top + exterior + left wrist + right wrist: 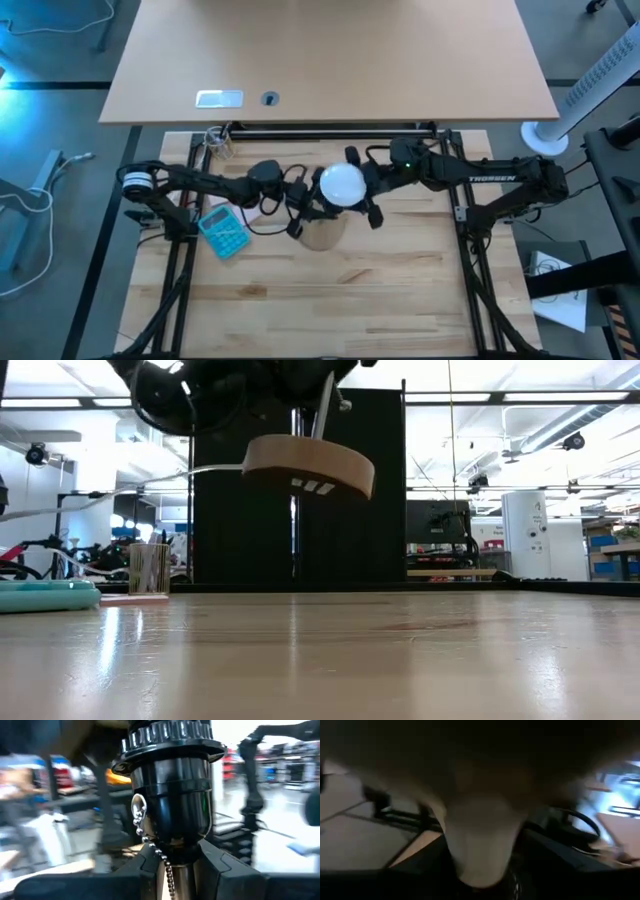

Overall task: Screw lightbulb
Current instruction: Remove the lightbulb from the lamp

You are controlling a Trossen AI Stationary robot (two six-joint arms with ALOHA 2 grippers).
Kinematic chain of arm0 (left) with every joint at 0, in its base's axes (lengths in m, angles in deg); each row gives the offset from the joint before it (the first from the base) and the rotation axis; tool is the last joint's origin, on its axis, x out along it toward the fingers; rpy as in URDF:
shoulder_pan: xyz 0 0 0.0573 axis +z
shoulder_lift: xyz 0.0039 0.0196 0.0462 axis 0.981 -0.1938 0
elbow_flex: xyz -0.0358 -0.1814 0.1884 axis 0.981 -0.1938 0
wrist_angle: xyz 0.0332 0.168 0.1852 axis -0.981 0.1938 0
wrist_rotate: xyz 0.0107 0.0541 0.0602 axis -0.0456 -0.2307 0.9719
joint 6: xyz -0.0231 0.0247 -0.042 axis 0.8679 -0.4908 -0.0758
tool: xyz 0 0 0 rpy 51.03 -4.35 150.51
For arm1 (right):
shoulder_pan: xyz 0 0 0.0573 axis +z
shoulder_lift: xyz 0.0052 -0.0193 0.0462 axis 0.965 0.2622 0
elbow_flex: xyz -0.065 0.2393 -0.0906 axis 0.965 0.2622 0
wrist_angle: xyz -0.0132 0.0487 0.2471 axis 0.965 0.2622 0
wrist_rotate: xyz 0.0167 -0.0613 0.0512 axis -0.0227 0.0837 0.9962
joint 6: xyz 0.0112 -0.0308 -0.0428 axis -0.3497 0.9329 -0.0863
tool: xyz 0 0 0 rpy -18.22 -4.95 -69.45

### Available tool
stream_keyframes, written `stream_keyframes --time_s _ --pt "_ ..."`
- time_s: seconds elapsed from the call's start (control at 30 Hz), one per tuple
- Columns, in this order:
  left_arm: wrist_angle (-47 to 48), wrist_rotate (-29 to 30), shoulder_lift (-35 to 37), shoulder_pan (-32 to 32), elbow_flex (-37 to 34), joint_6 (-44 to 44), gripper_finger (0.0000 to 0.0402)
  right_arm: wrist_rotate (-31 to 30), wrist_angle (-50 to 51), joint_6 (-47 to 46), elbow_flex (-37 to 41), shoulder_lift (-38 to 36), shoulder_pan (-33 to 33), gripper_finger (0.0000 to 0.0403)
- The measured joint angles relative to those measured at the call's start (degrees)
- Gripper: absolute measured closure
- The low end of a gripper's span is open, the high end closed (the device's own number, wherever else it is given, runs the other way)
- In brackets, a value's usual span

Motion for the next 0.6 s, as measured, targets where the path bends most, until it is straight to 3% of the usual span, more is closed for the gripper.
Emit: stream_keyframes --time_s 0.27,0.6 --pt "-0.3 20.2 4.9 1.5 -3.4 -1.0 0.0341 -17.1 -1.1 -2.6 0.0 -1.8 0.0 0.0111" --pt "-0.4 30.5 4.0 2.7 -3.7 -2.3 0.0341 -38.3 -6.8 -7.3 0.0 1.1 0.0 0.006"
